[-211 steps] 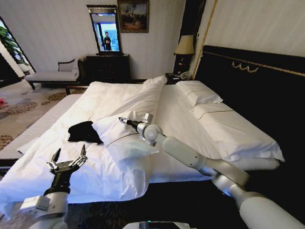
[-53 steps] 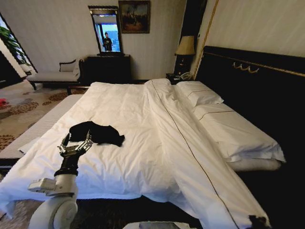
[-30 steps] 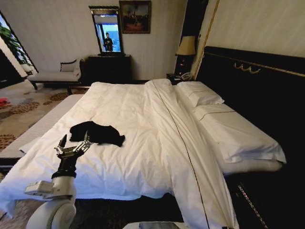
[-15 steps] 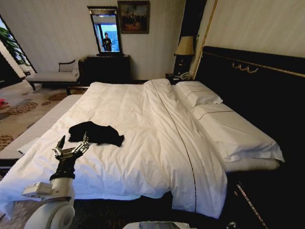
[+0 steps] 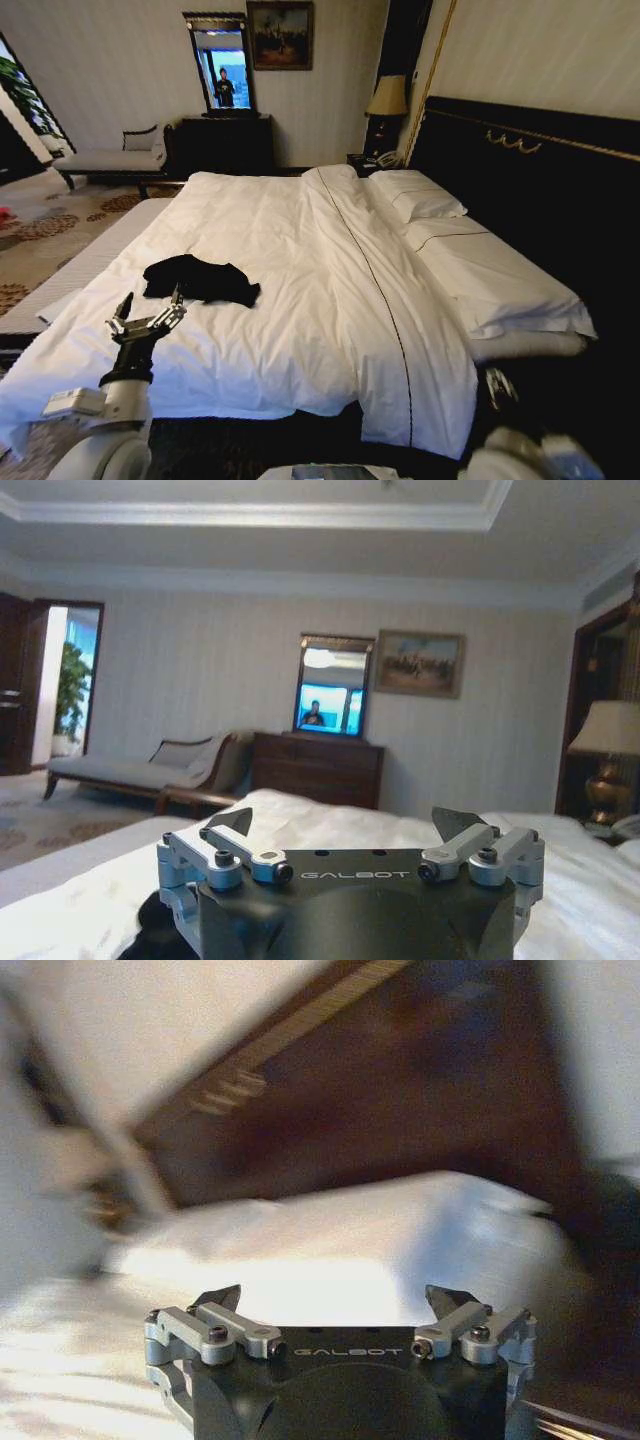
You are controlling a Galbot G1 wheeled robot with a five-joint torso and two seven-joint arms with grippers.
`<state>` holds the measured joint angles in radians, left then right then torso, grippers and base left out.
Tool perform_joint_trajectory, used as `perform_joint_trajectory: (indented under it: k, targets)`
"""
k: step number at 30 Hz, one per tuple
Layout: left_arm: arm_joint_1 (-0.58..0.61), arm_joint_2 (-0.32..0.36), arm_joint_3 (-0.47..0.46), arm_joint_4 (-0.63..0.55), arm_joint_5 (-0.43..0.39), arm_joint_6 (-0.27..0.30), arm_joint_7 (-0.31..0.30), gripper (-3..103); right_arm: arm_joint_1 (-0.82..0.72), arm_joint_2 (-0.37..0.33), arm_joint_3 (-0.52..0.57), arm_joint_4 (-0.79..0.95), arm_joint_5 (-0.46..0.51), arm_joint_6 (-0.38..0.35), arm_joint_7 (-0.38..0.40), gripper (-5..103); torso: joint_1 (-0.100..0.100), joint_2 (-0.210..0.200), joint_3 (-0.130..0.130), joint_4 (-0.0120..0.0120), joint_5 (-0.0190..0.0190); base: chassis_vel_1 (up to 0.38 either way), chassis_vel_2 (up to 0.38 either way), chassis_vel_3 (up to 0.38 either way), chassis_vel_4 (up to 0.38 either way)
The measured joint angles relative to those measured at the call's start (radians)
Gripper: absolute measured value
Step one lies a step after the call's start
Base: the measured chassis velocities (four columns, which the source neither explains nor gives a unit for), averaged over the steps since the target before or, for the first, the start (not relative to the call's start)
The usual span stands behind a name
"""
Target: Fold the clothes on the bed.
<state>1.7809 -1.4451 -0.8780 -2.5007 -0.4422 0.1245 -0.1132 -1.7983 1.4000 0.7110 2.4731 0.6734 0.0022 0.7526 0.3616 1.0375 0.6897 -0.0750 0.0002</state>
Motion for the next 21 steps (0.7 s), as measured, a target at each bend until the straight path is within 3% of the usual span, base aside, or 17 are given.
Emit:
perform_joint_trajectory:
  k: [2, 3, 7, 11, 12, 18, 21]
  targets:
    - [0.001, 0.013, 0.002, 0.0, -0.008, 0.018, -0.007, 100, 0.012, -0.029, -0.003, -0.015, -0.049, 0.055, -0.13, 100, 0.0, 0.0, 0.0, -0.0003, -0.0003, 0.0, 0.0, 0.0, 0.0]
    - [0.001, 0.013, 0.002, 0.0, -0.008, 0.018, -0.007, 100, 0.012, -0.029, -0.003, -0.015, -0.049, 0.055, -0.13, 100, 0.0, 0.0, 0.0, -0.0003, -0.0003, 0.0, 0.0, 0.0, 0.0]
    - [0.017, 0.026, 0.009, 0.0, -0.011, 0.024, -0.008, 100, 0.01, -0.066, 0.002, -0.09, -0.152, 0.2, -0.332, 100, 0.0, 0.0, 0.0, -0.0009, 0.0, 0.0, 0.0, 0.0, 0.0]
    - [0.031, 0.026, 0.016, 0.0, -0.01, 0.021, 0.006, 100, 0.014, -0.085, 0.001, -0.126, -0.196, 0.263, -0.439, 100, 0.0, 0.0, 0.0, -0.0005, 0.0, 0.0, 0.0, 0.0, 0.0]
    - [0.039, 0.029, 0.025, 0.0, -0.006, 0.009, 0.026, 100, 0.019, -0.098, -0.001, -0.146, -0.239, 0.299, -0.498, 100, 0.0, 0.0, 0.0, -0.0005, -0.0001, 0.0, 0.0, 0.0, 0.0]
    - [0.061, 0.031, 0.053, 0.0, 0.022, -0.036, 0.079, 100, 0.038, -0.149, 0.007, -0.189, -0.374, 0.378, -0.633, 100, 0.0, 0.0, 0.0, -0.0004, 0.0, 0.0, 0.0, 0.0, 0.0]
    - [0.073, 0.026, 0.066, 0.0, 0.036, -0.05, 0.095, 100, 0.03, -0.179, 0.009, -0.191, -0.398, 0.35, -0.633, 100, 0.0, 0.0, 0.0, -0.0005, 0.0, 0.0, 0.0, 0.0, 0.0]
